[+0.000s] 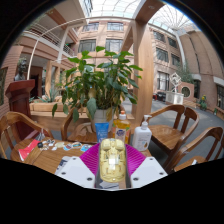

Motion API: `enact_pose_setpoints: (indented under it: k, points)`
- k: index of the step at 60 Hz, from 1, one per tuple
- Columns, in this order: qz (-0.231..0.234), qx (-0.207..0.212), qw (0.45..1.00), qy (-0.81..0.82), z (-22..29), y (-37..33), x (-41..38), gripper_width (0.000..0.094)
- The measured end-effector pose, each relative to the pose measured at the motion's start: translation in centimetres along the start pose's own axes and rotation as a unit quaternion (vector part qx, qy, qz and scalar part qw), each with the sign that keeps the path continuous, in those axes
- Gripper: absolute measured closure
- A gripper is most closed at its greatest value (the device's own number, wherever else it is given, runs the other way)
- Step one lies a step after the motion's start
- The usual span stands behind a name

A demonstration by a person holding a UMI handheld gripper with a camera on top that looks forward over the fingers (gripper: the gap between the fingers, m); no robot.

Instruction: Arrange mouse

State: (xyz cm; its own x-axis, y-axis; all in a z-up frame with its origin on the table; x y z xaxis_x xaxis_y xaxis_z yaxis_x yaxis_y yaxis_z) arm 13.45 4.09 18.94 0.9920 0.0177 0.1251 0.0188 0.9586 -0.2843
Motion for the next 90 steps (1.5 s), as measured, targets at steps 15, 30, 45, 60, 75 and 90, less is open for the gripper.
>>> enact_pose_setpoints:
  k: [15,30,45,60,75,90]
  points:
    - [0.054,-0.123,0.991,-0.008,-11.0,8.2,-9.0,0.0585]
    - [0.061,-0.154,0.986,0.002,-14.4,9.3,-10.7,0.0427]
    - [0.041,-0.114,0.993,-0.012,-9.4,2.7,-9.3,0.0076]
    - [0.027,-0.076,0.997,-0.016,-3.8,-9.2,-8.1,0.0082]
    - [0.015,-0.051,0.998,-0.029,-1.5,-19.5,-7.9,0.0084]
    - [0.019,-0.035,0.999,-0.033,-1.1,-25.6,-8.9,0.0083]
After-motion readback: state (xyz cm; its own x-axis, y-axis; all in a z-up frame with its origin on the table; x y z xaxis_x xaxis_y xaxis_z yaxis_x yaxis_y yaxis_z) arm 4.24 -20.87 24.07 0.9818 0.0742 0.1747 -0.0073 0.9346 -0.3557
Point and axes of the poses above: the point between the fingertips, and its own axes, seen from behind it with the camera up: x to the right, z up, y forward, the way the camera looks, the point moved 3 cm from there along -y, backward, against the way the camera looks, and after that the axes turned 5 degrees about -y, right-handed, at the moved point
